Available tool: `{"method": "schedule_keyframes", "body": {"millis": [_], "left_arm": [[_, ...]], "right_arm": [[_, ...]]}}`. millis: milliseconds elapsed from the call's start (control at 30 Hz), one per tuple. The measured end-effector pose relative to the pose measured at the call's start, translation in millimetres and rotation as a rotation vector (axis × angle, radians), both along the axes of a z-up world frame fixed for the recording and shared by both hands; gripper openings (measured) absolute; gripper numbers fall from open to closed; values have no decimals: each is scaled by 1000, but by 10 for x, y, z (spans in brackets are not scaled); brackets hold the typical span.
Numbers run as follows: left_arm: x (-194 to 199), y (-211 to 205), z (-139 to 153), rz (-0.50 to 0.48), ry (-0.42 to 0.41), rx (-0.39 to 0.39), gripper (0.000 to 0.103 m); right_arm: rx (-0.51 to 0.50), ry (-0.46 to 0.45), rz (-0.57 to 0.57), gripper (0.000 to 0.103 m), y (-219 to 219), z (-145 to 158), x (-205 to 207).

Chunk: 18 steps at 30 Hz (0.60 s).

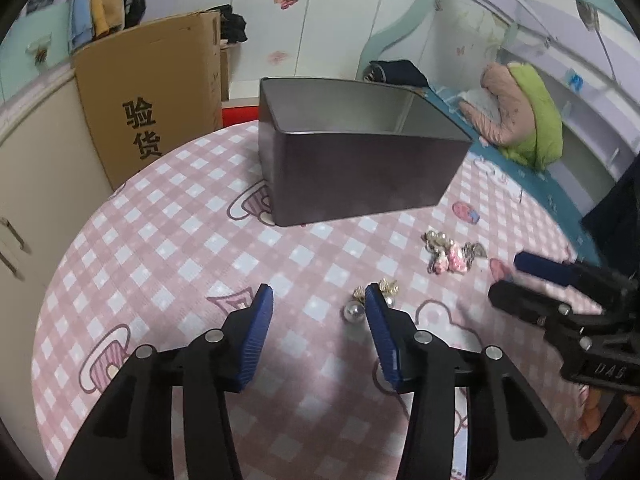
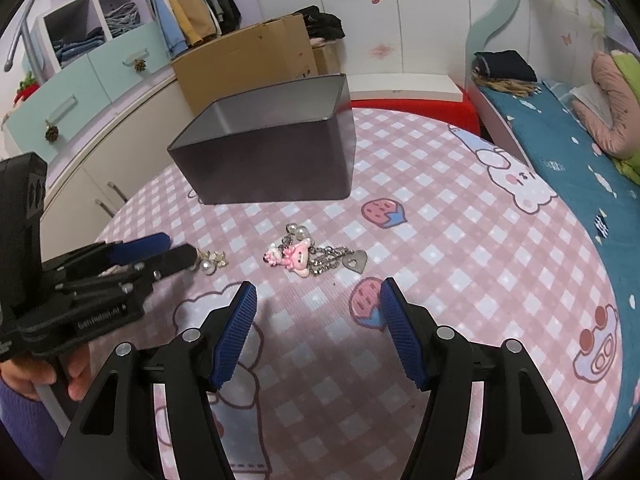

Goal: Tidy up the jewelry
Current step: 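Move both open grippers down toward the pearl earrings, then grasp one pearl earring with the left gripper while the right gripper grasps another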

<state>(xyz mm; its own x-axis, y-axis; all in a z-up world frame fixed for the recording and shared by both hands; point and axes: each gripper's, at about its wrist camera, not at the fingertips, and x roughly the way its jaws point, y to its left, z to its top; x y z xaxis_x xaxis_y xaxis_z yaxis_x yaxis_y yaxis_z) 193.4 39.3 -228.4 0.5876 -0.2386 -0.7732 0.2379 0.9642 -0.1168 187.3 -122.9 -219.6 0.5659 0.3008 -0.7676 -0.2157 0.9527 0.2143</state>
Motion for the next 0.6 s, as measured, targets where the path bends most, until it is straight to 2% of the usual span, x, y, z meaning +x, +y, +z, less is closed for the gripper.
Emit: {"method": "schedule_keyframes", "body": {"millis": [33, 133, 300, 400, 467, 600], "left_arm": [[-10, -37, -7, -5, -11, 32, 44], [-17, -91, -12, -10, -15, 62, 43], [-6, -93, -12, -13, -22, 87, 22], [-5, -87, -13, -21, -23, 88, 20], [-15, -82, -15, -34, -22, 80, 11], [-2, -61, -10, -44, -17, 52, 9]], "right_arm": [[1, 0, 4, 63, 12, 7, -4], [0, 1, 12, 63, 55, 6, 9], [-1, 8, 19, 63, 97, -26, 2], [-1, 11, 23, 63, 116, -34, 1], [-1, 10, 27, 63, 135, -34, -3], [-1, 12, 36, 63, 189, -43, -16]]}}
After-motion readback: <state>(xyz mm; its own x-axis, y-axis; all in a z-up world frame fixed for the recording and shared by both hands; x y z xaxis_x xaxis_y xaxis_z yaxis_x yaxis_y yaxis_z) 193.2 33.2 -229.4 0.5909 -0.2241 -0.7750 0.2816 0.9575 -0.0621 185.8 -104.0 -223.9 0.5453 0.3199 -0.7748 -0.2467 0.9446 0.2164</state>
